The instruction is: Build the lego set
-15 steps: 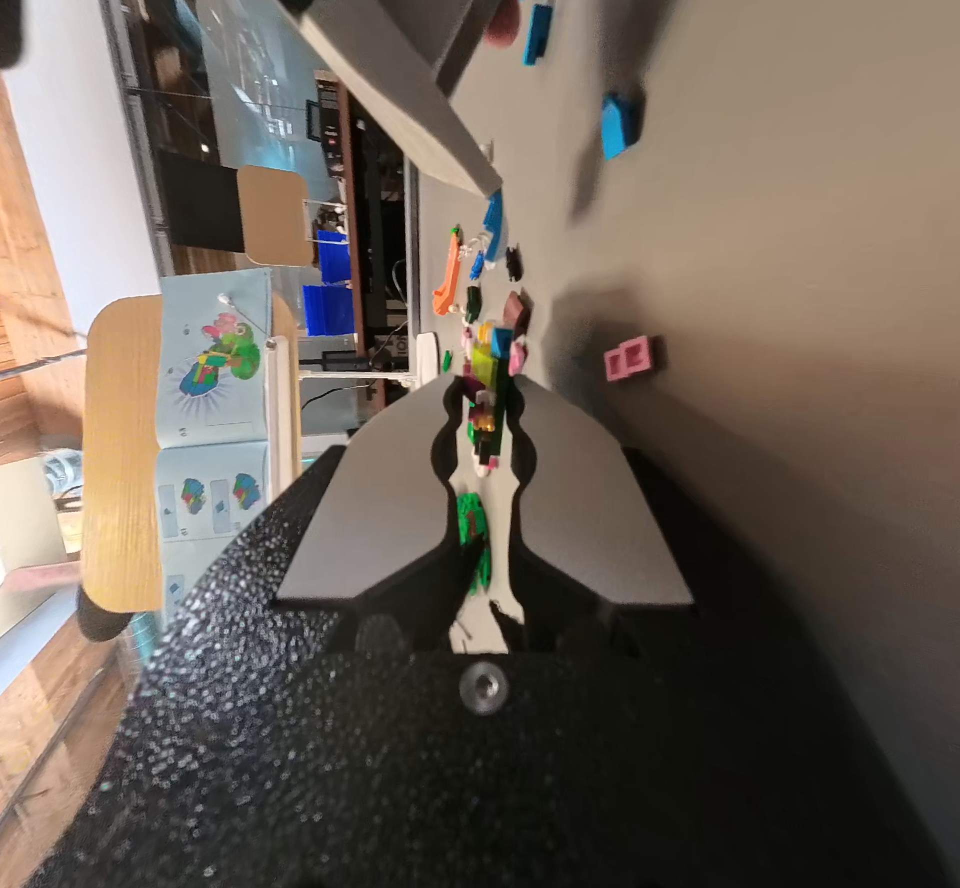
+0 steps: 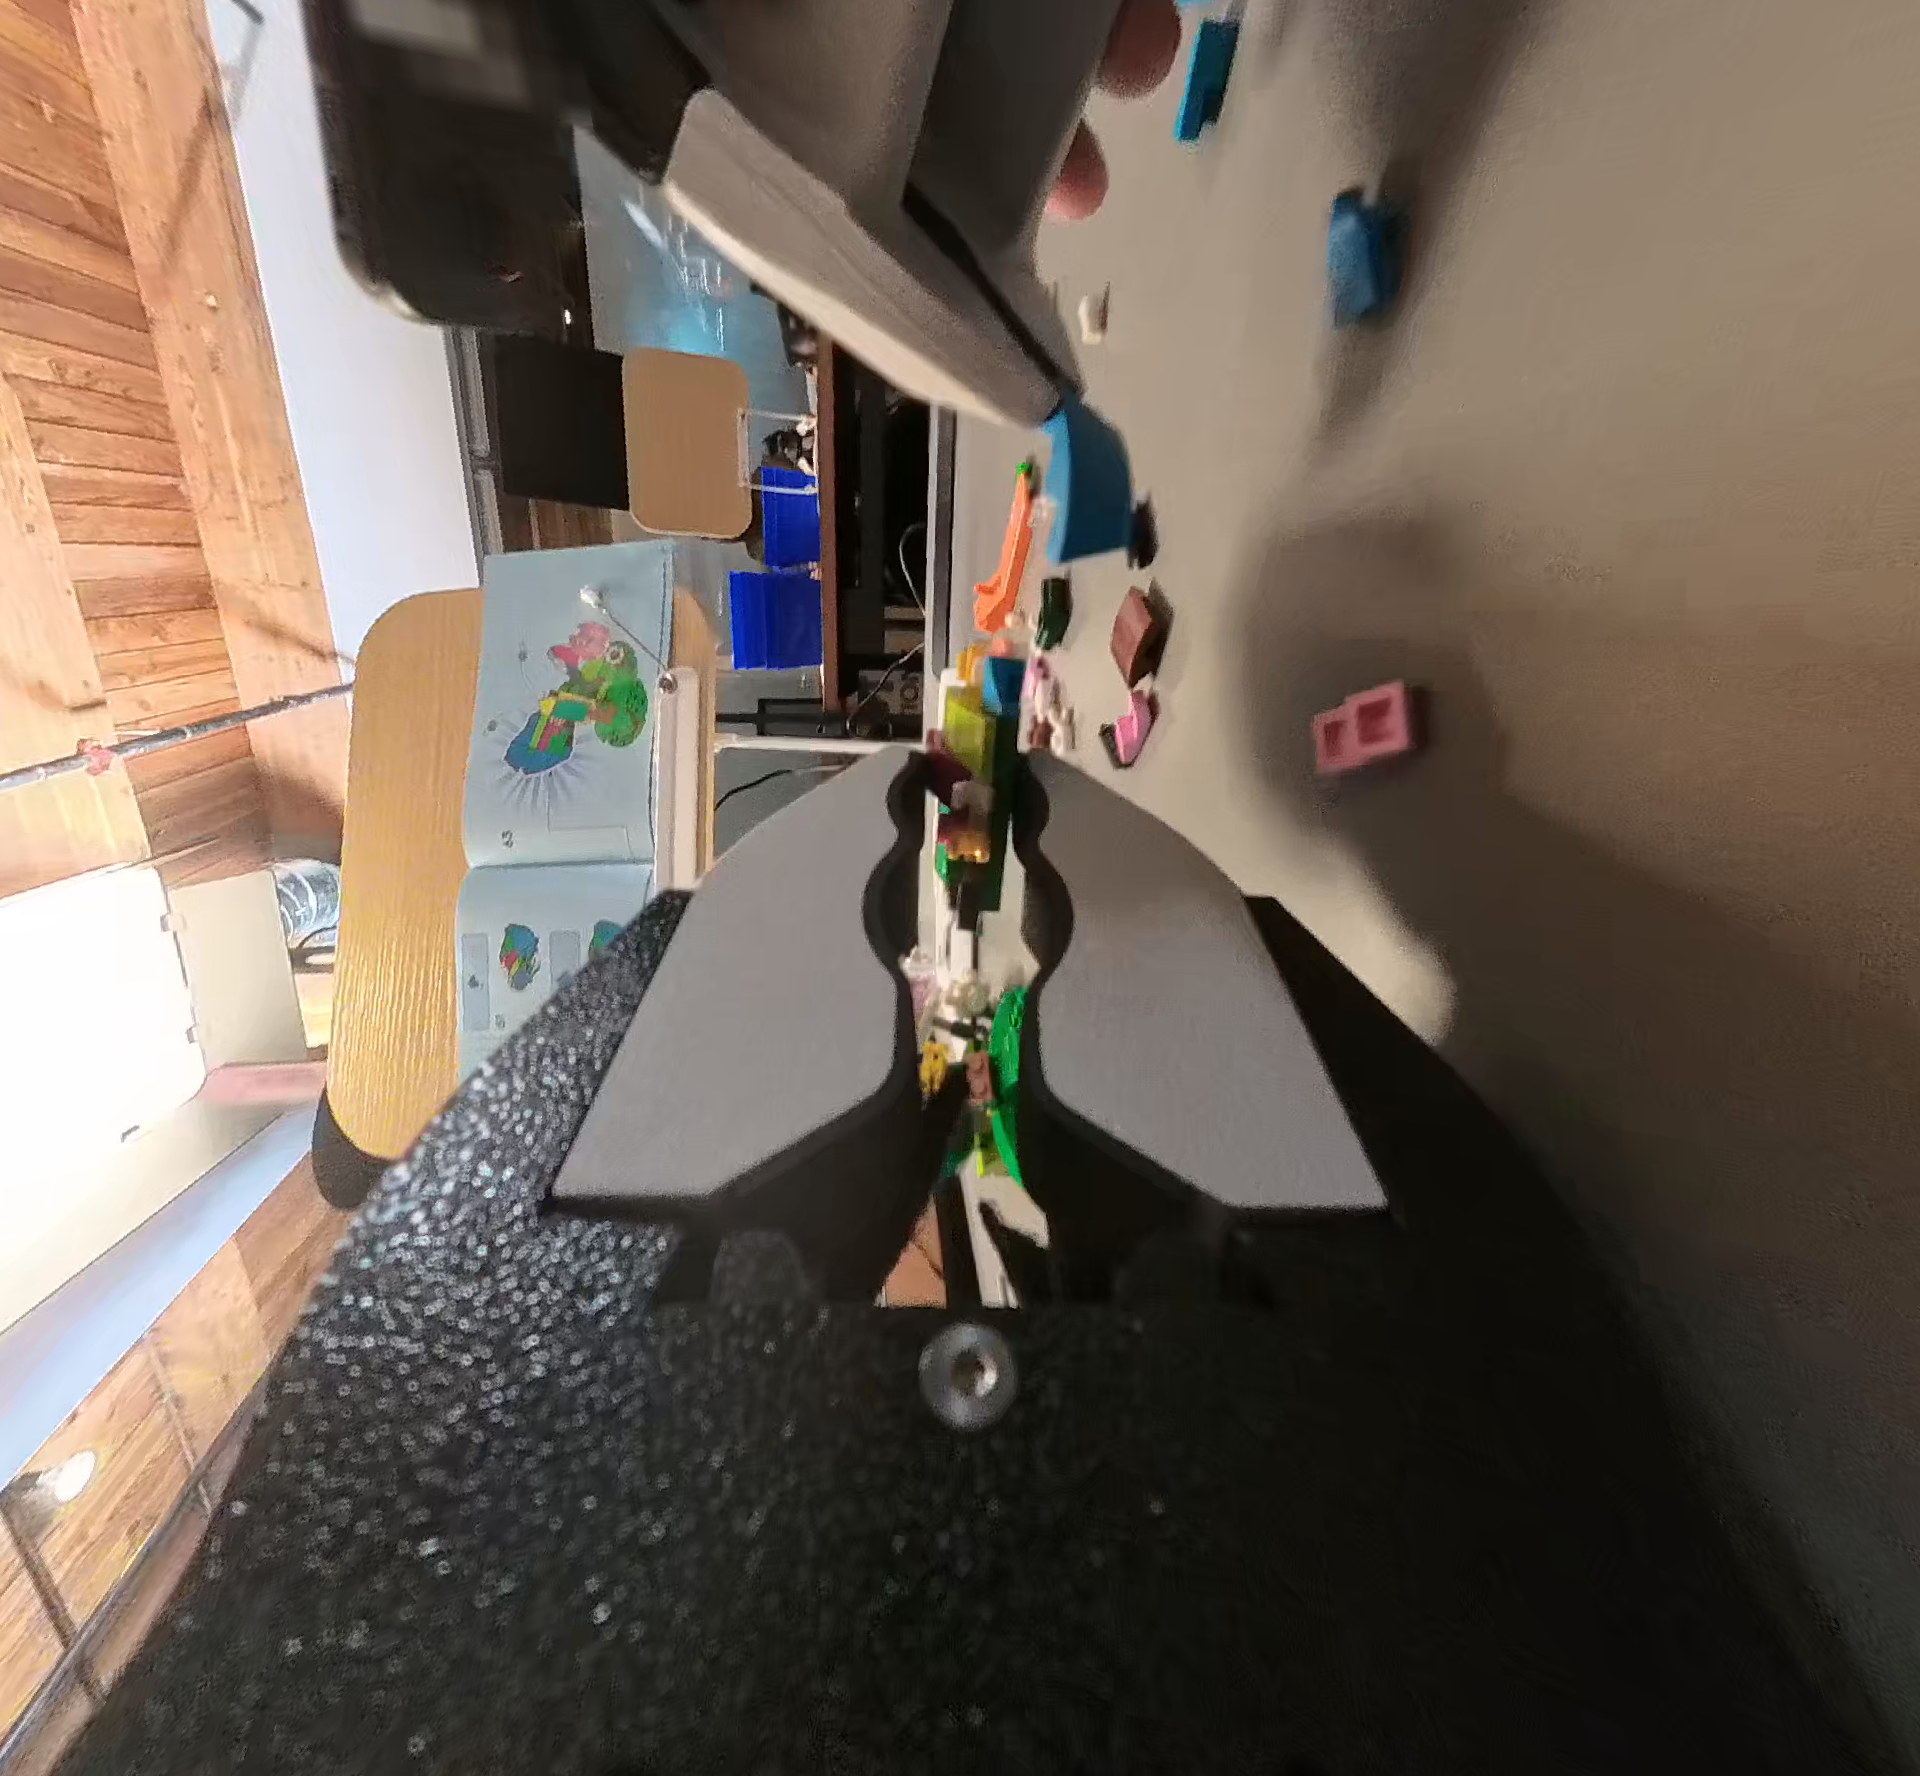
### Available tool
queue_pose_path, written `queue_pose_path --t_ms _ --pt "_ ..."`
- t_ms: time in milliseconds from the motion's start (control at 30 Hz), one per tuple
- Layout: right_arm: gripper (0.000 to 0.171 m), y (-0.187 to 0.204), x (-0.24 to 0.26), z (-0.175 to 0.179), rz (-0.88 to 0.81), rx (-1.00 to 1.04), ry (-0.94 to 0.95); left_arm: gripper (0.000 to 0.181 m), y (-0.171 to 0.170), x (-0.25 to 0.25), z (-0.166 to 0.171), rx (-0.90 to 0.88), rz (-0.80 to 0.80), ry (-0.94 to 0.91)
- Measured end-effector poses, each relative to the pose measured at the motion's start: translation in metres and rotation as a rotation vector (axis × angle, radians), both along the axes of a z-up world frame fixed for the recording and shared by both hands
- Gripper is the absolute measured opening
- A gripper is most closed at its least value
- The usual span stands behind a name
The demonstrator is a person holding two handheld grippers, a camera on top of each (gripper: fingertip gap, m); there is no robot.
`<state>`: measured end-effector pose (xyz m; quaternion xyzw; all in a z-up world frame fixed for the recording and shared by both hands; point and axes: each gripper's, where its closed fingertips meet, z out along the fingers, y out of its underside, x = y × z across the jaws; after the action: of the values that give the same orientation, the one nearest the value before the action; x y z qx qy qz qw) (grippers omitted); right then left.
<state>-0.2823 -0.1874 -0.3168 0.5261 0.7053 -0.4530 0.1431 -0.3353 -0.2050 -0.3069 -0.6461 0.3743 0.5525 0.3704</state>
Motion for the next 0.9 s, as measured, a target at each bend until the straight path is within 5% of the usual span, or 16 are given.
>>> queue_pose_path --t_ms 33,567,900 --pt "0.0 0.002 0.0 -0.003 0.008 0.007 -0.026 0.015 -0.001 -0.003 0.001 0.005 0.012 0.0" --pt "0.0 0.073 0.049 -0.011 0.519 0.69 -0.849 0.015 -0.021 -0.028 0.017 0.113 0.099 -0.024" --pt "0.0 0.053 -0.011 -0.037 0.377 0.754 -0.689 0.015 -0.02 -0.026 0.016 0.112 0.079 -0.044"
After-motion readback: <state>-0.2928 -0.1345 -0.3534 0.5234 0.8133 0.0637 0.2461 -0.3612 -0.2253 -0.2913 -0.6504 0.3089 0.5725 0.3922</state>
